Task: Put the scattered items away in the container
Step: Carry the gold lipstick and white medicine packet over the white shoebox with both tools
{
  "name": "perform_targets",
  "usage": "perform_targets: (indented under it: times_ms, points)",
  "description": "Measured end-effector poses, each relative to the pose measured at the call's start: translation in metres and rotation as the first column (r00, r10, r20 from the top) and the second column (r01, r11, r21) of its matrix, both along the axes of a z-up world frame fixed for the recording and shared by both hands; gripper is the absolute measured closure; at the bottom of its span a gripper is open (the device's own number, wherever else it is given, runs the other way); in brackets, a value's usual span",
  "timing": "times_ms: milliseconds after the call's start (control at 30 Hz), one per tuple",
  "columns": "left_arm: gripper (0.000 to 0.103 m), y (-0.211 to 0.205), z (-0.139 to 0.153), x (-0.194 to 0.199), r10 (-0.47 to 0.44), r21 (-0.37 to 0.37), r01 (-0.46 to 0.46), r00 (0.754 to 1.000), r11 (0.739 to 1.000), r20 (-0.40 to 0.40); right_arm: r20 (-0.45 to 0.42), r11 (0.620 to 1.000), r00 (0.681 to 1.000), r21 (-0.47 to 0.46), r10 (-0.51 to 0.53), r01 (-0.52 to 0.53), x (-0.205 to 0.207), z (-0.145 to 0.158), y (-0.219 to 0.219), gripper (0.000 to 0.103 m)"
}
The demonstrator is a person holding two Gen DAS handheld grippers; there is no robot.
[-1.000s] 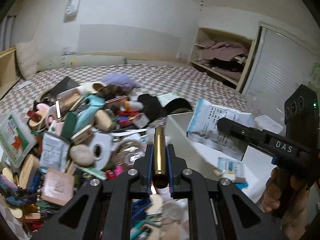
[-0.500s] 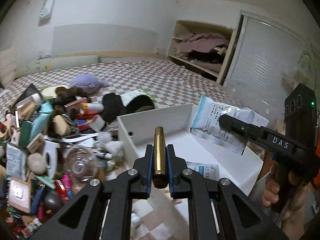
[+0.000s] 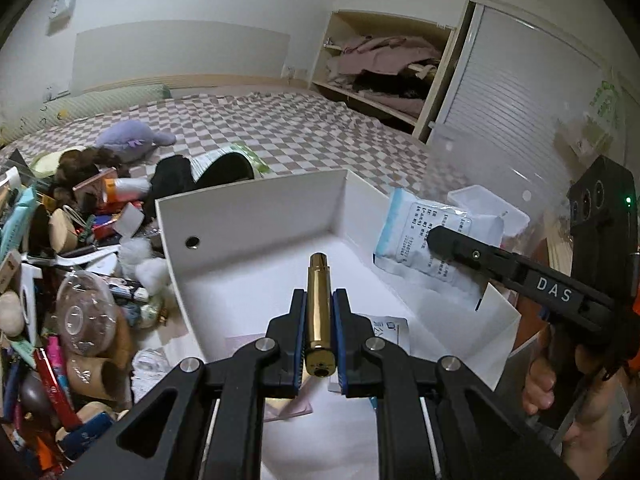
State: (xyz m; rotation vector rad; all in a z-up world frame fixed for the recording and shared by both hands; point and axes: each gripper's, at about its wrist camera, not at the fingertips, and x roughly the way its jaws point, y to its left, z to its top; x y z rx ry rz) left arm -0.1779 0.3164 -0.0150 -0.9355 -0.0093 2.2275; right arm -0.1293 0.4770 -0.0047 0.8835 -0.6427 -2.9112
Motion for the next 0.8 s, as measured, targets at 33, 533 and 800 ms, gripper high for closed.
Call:
perform_targets:
  times_ms: [33, 533, 800]
  points:
    - [0.09, 0.002, -0.002, 0.0, -0.002, -0.003, 0.002, 1.0, 1.0, 0.003, 0.004, 1.0, 1.0, 0.004, -0.004, 0.004, 0.0, -0.001, 0.002, 0.091]
    - [0.09, 0.024, -0.016, 0.007, -0.048, -0.046, 0.05, 0.998, 0.998, 0.042, 0.068, 1.0, 0.998, 0.027, 0.012, -0.013, -0.005, -0.014, 0.002, 0.091]
    - [0.09, 0.026, -0.018, 0.01, -0.052, -0.049, 0.054, 0.997, 0.997, 0.05, 0.157, 0.997, 0.987, 0.069, 0.029, -0.04, -0.007, -0.023, -0.002, 0.091]
